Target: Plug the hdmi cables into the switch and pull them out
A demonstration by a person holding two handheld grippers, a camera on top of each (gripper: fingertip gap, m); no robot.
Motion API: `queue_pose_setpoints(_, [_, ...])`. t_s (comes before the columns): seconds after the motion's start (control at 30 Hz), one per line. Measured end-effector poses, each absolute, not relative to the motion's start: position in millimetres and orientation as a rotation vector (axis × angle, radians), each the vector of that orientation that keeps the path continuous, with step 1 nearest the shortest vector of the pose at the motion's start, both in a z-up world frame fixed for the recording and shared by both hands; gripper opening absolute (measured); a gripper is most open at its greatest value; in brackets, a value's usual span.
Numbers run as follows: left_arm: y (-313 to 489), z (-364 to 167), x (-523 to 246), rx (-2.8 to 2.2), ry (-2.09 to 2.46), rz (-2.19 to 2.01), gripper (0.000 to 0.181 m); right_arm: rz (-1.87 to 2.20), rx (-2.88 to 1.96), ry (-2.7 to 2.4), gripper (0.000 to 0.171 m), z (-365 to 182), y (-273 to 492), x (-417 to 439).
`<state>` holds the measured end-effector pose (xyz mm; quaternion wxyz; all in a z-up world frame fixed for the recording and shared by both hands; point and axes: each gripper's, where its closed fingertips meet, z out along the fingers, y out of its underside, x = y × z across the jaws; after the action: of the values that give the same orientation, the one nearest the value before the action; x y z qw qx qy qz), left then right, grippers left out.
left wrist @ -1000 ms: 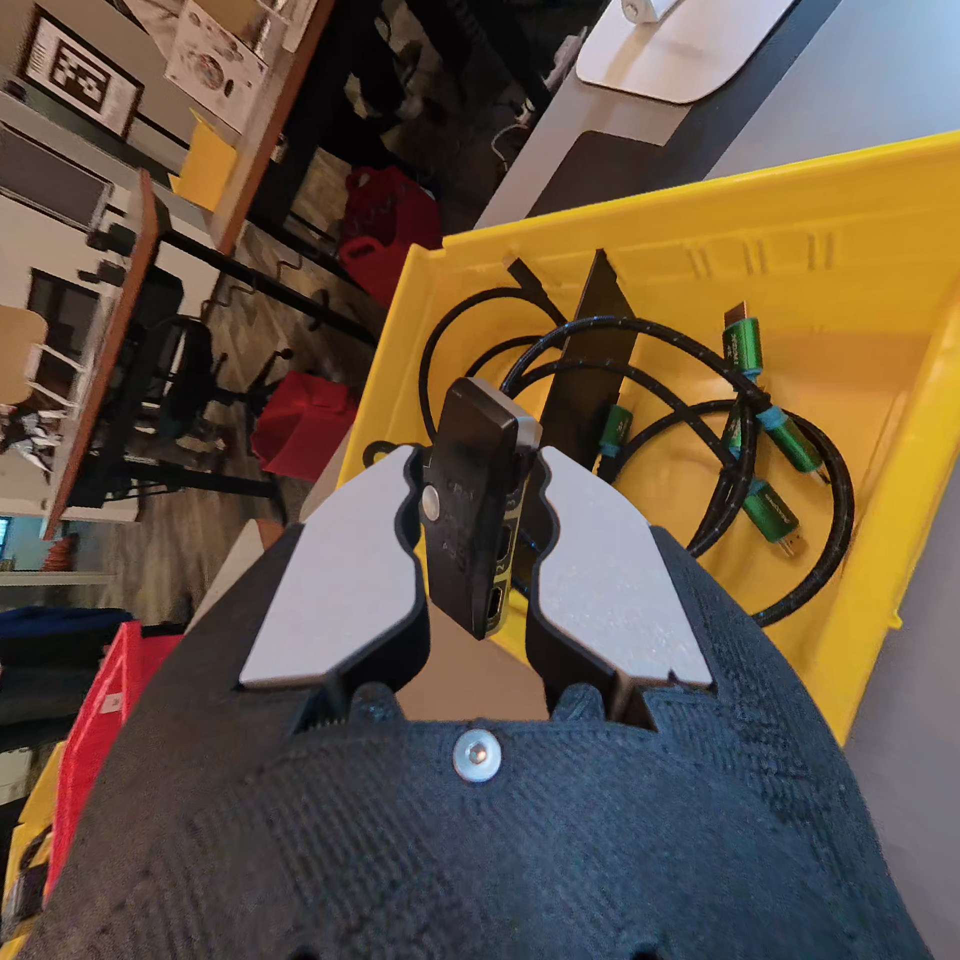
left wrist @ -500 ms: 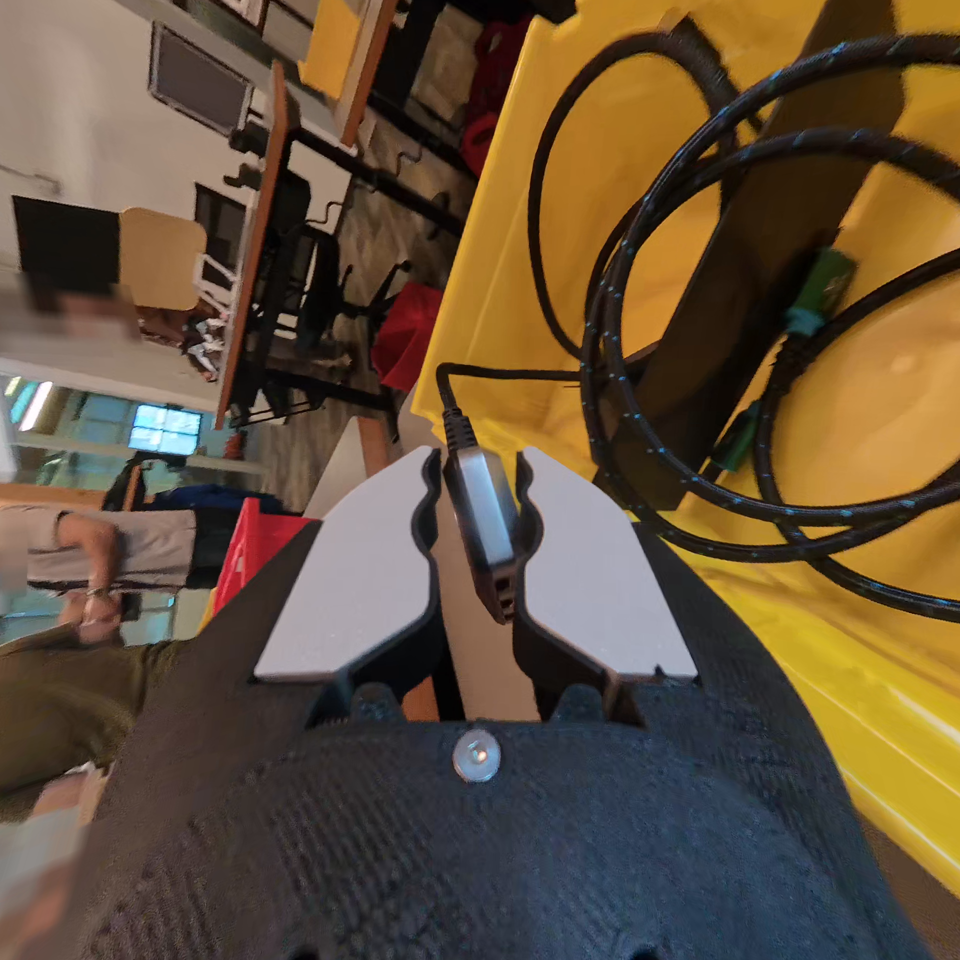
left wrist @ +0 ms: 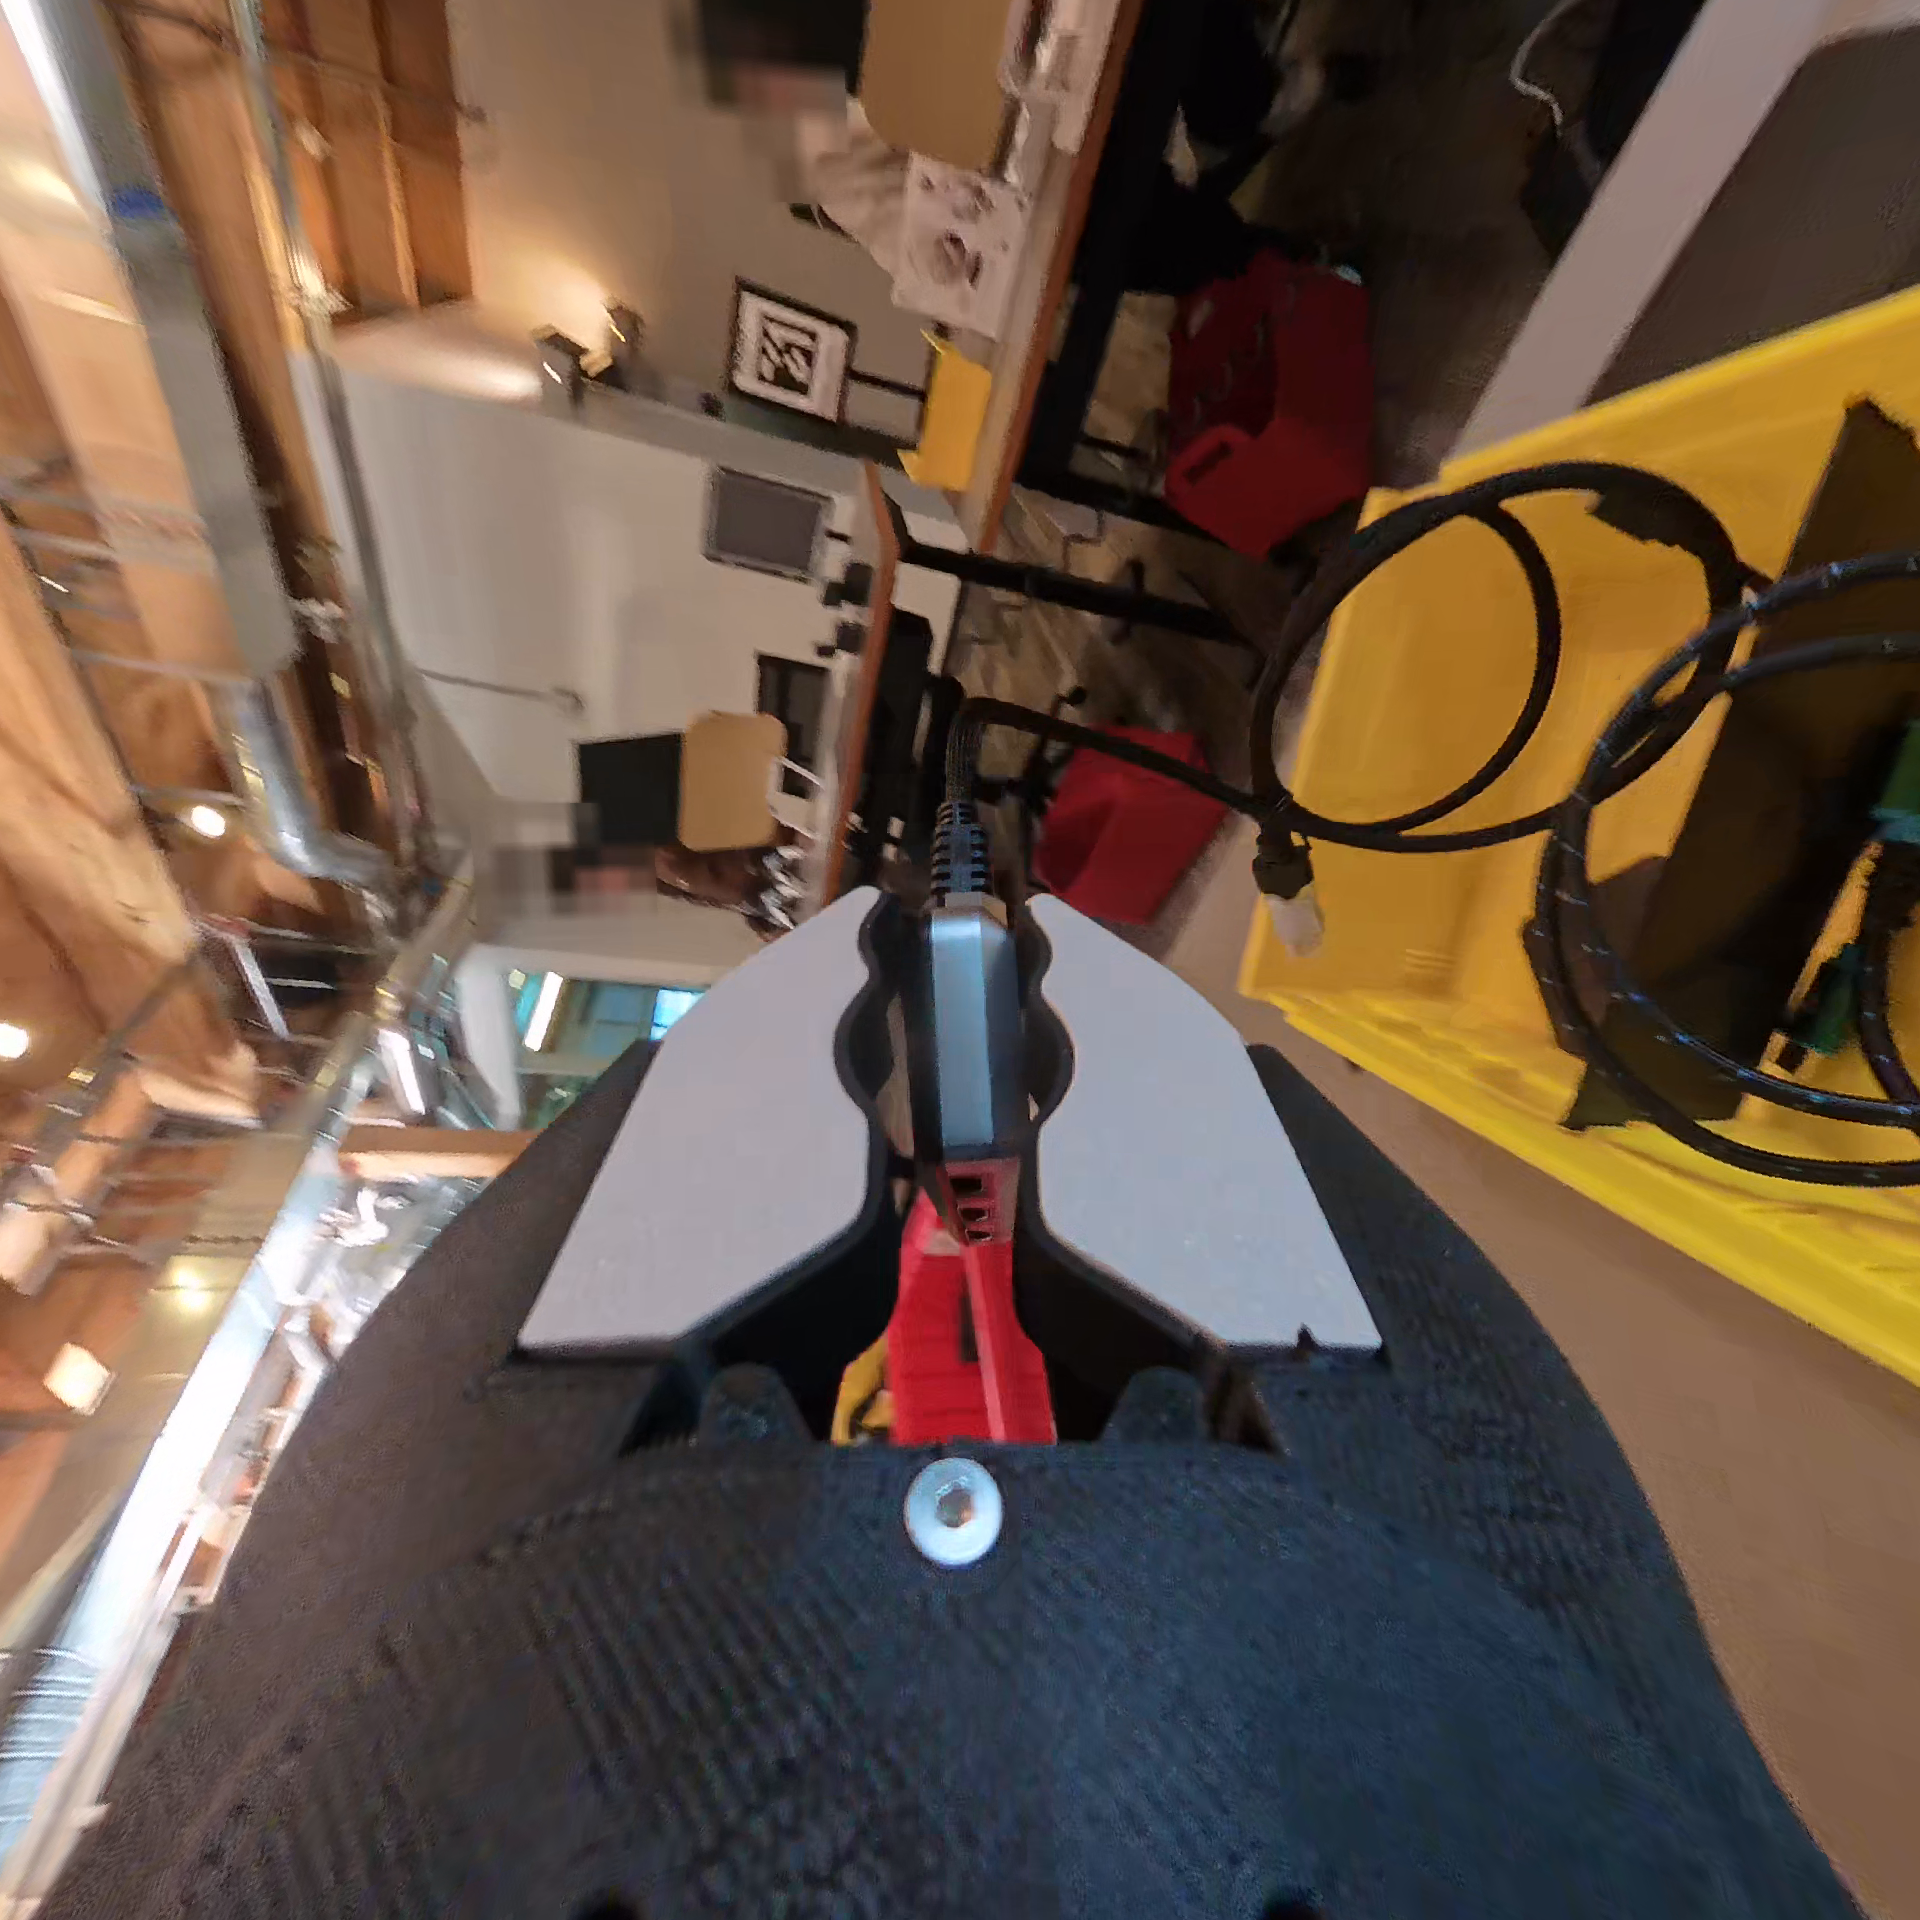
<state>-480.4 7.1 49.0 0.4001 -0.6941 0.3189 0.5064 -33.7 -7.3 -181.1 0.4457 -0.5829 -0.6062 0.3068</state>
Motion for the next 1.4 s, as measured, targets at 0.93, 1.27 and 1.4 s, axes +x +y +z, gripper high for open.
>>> queue_pose_setpoints(0.93, [-50, 19, -15, -1.204, 1.504, 0.178, 0.022, 0.241, -0.717, -1.607, 0.023, -11, -17, -47])
queue_pose_setpoints(1.27, [-42, -11, -43, -1.240, 1.316, -0.141, 0.022, 0.759, -0.738, -1.597, 0.023, -12, -39, -40])
queue_pose_setpoints(1.4, [-46, -29, -52, -1.265, 1.316, -0.187, 0.021, 0.747, -0.733, -1.601, 0.032, -20, -44, -50])
